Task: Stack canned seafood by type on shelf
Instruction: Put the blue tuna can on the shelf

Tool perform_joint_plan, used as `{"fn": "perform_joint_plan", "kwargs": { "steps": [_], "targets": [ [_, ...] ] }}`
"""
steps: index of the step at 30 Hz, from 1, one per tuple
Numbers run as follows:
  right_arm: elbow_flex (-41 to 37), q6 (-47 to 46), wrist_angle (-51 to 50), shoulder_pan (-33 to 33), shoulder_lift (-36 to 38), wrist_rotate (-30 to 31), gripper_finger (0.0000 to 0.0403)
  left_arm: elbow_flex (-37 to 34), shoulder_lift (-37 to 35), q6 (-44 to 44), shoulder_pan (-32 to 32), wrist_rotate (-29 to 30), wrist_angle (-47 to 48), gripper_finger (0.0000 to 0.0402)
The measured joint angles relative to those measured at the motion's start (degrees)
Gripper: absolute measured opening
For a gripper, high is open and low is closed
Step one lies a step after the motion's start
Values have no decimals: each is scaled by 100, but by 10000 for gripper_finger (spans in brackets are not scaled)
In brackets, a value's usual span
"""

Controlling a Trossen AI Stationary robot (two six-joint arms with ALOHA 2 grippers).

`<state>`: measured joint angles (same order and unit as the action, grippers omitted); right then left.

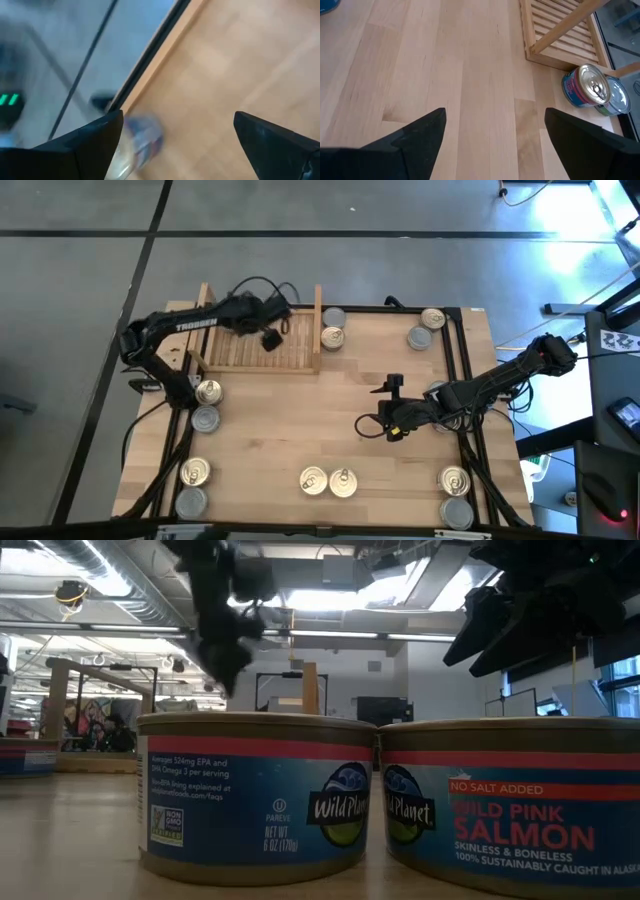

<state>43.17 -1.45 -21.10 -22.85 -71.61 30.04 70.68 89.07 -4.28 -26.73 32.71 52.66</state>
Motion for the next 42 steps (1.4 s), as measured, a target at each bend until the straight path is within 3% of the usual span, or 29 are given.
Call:
{"fn": "perform_joint_plan", "kwargs": {
  "steps": [7, 13, 19, 27, 34, 42],
  "targets": [
    [1, 44, 61, 0, -9, -16, 340, 39, -56, -297, 819, -2, -940, 378],
    [1, -52, -13, 0, -26, -319, 340, 39, -20, -272, 1125, 13, -1762, 378],
    [1, -123, -31, 0, -26, -492, 340, 50, -134, -132, 1675, 8, -1436, 378],
    [1, -135, 31, 0, -26, -522, 340, 144, -544, -355, 2947, 8, -1322, 378],
    [1, -428, 108, 0, -26, -723, 340, 144, -479, -1384, 3841, -21, -1397, 379],
    [1, -853, 199, -2, -43, -1025, 340, 135, -51, -2115, 4641, -880, -2038, 378]
  ]
}}
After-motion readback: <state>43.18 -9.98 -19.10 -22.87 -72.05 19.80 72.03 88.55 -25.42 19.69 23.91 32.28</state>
